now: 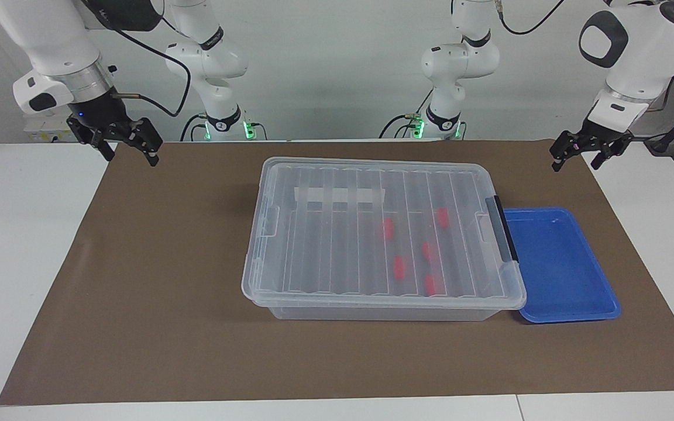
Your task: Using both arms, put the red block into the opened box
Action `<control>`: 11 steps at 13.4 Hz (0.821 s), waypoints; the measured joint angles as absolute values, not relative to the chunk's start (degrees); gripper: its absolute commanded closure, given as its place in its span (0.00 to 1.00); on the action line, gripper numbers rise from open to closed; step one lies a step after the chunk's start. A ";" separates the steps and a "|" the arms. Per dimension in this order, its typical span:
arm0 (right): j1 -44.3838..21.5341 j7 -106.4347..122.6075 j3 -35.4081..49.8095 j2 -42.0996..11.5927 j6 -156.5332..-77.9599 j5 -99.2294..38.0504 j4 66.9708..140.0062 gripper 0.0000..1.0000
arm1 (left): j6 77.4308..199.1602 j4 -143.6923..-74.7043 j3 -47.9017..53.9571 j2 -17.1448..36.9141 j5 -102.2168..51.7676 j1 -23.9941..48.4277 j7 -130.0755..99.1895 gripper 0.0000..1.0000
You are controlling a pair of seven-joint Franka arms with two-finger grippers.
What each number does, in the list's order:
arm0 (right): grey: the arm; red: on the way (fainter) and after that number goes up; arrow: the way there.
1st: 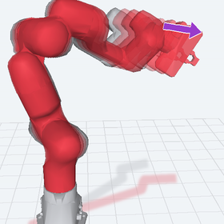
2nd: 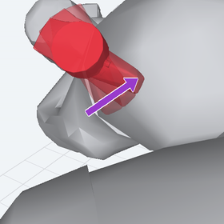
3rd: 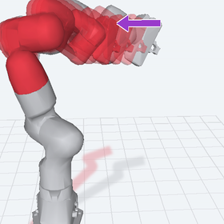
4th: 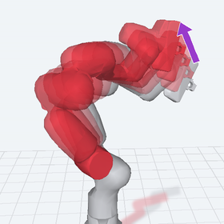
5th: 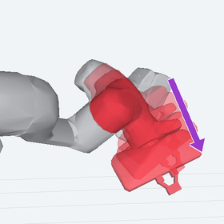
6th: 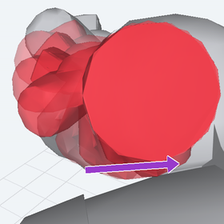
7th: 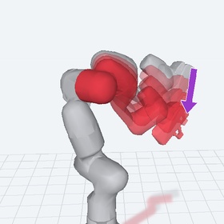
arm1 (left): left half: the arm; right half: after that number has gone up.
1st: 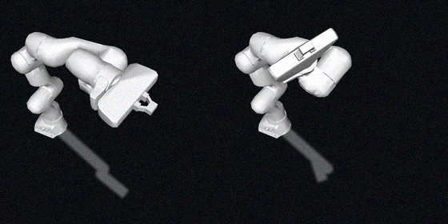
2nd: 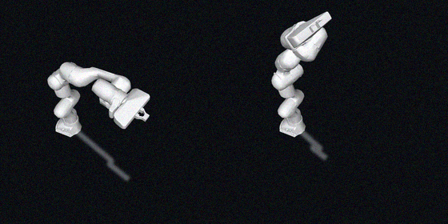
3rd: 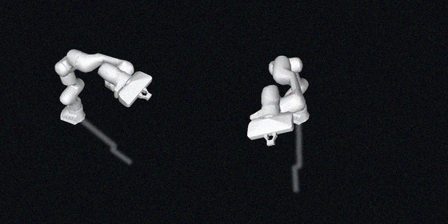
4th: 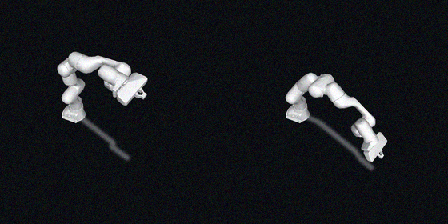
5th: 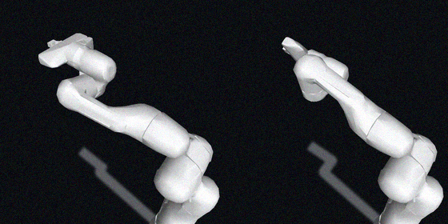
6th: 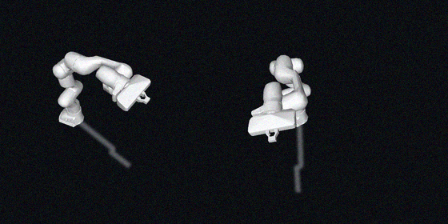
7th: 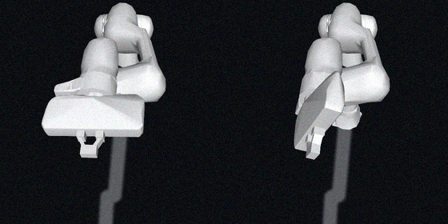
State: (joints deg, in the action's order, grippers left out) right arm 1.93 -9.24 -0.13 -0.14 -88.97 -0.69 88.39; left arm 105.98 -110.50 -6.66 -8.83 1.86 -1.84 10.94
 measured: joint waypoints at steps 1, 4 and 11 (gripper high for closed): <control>1.91 -9.24 -0.11 -0.09 -88.79 -0.69 88.51 0.00 | 105.98 -110.50 -6.66 -8.83 1.86 -1.84 10.94 0.00; 1.79 -9.19 0.09 0.06 -88.69 -0.69 88.69 0.00 | 105.98 -110.50 -6.66 -8.83 1.86 -1.84 10.94 0.00; 1.28 -8.52 0.59 0.18 -87.58 -0.71 88.76 0.00 | 105.98 -110.50 -6.66 -8.83 1.86 -1.84 10.94 0.00</control>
State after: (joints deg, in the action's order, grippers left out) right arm 1.28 -8.52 0.59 0.18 -87.58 -0.71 88.76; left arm 105.98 -110.50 -6.66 -8.83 1.86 -1.84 10.94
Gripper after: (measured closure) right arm 0.000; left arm 0.000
